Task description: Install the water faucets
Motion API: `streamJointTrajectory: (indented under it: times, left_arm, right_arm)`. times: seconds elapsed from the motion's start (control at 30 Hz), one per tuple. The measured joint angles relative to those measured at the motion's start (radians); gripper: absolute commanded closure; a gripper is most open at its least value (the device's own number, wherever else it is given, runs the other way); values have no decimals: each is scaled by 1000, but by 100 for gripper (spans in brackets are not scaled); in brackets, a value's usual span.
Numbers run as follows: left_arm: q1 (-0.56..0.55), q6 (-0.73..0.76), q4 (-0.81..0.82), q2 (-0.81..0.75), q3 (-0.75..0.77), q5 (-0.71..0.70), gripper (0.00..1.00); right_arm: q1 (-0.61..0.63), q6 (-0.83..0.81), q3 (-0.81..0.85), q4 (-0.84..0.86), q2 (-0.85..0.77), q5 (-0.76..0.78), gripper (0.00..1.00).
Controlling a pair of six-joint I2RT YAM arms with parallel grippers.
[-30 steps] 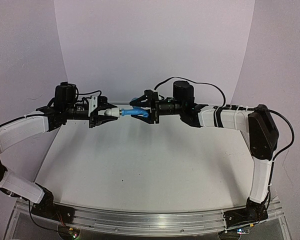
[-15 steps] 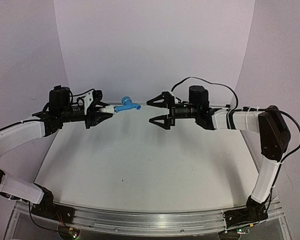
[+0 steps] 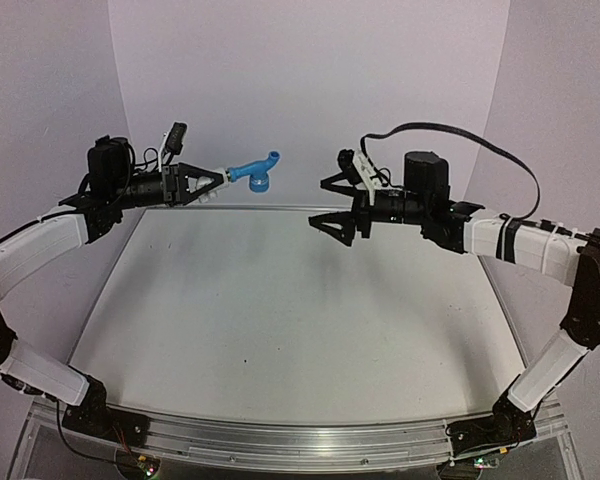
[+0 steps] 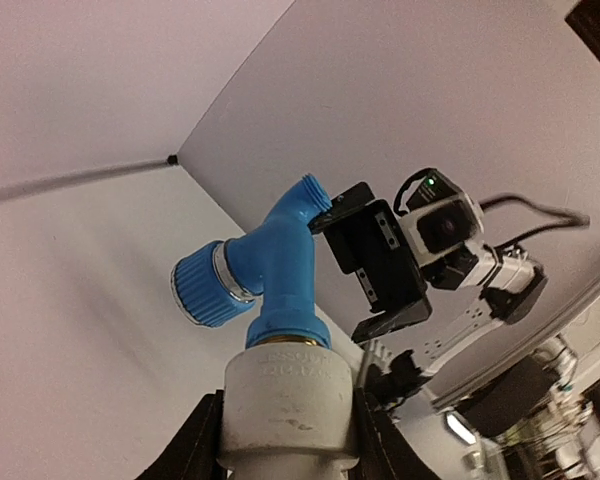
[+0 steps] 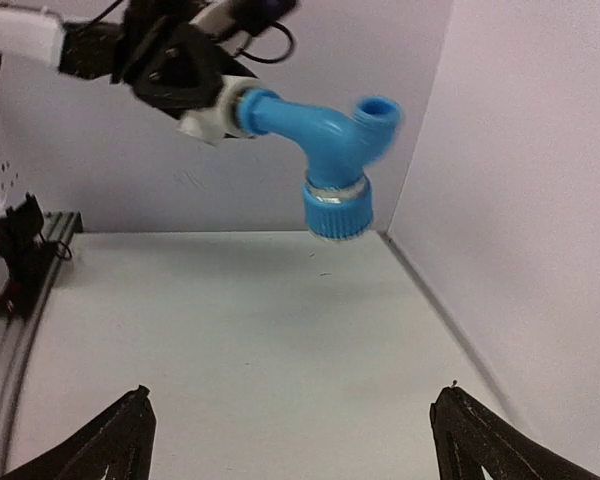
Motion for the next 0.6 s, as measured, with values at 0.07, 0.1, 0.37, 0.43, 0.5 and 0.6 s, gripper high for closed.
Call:
streamJointTrajectory:
  times: [0.07, 0.1, 0.37, 0.43, 0.5, 0.6]
  left_arm:
    - [8, -174, -3, 21, 5, 26, 100]
    - [10, -216, -3, 27, 5, 33, 100]
    - [12, -758, -17, 51, 5, 125, 100]
    - [12, -865, -15, 51, 1, 149, 100]
    - [12, -932, -13, 50, -7, 168, 100]
    - [12, -1030, -12, 45, -41, 203, 100]
  right_arm:
    - [17, -195, 0, -1, -6, 10, 2]
    - [20, -249, 0, -1, -6, 12, 2]
    - [69, -891, -123, 197, 10, 33, 2]
    - [91, -1034, -135, 284, 33, 43, 2]
    - [106, -1118, -138, 351, 55, 51, 2]
    - [132, -1263, -137, 492, 113, 67, 2]
